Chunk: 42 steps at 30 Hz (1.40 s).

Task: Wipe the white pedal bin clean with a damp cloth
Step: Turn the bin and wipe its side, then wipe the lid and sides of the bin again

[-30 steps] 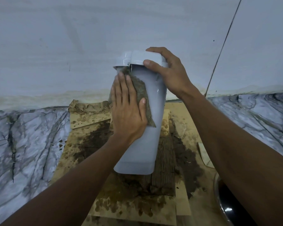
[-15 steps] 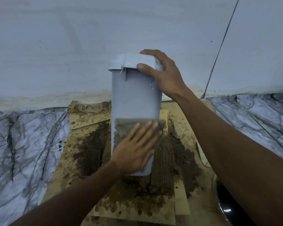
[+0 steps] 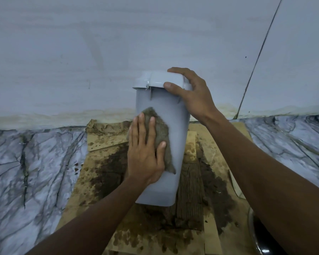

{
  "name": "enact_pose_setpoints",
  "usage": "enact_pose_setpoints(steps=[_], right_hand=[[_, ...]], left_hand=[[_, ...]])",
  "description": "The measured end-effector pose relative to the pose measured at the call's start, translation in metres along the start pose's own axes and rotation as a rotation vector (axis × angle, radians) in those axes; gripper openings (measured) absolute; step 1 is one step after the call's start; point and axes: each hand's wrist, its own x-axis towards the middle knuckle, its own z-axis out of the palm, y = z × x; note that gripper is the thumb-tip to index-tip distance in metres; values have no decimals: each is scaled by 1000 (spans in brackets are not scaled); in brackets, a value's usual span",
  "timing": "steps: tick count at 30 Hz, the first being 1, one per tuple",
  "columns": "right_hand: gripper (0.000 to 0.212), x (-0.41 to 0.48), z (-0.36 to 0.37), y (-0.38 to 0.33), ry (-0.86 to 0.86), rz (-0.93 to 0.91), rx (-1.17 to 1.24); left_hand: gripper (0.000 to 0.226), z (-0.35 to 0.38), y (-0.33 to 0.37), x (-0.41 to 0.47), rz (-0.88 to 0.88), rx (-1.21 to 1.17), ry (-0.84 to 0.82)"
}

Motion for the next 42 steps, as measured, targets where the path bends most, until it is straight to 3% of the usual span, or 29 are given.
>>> enact_pose_setpoints(steps=[7, 10, 15, 18, 27, 32, 35, 39, 42], right_hand=[[40, -18, -6, -5, 25, 25, -30], [44, -27, -8, -9, 11, 21, -59], [51, -46, -7, -19, -11, -1, -152], [51, -67, 0, -25, -40, -37, -234], [59, -110, -8, -52, -122, -46, -369], [77, -149, 3, -56, -168, -91, -538], [81, -165, 8, -62, -244, -159, -706], [84, -181, 10, -64, -360, -339, -856], [83, -187, 6, -71, -421, -389, -899]], left_hand=[[68, -9, 6, 51, -231, -304, 86], [59, -17, 11, 61, -401, -552, 119], [34, -49, 19, 86, -761, -760, 351], [30, -71, 19, 103, -772, -790, 376], [23, -138, 30, 111, -295, -580, -144], [34, -155, 45, 107, -187, -348, -642], [45, -165, 47, 101, -138, -137, -854], [52, -165, 45, 78, -90, -4, -955], [56, -163, 43, 60, -124, 20, -908]])
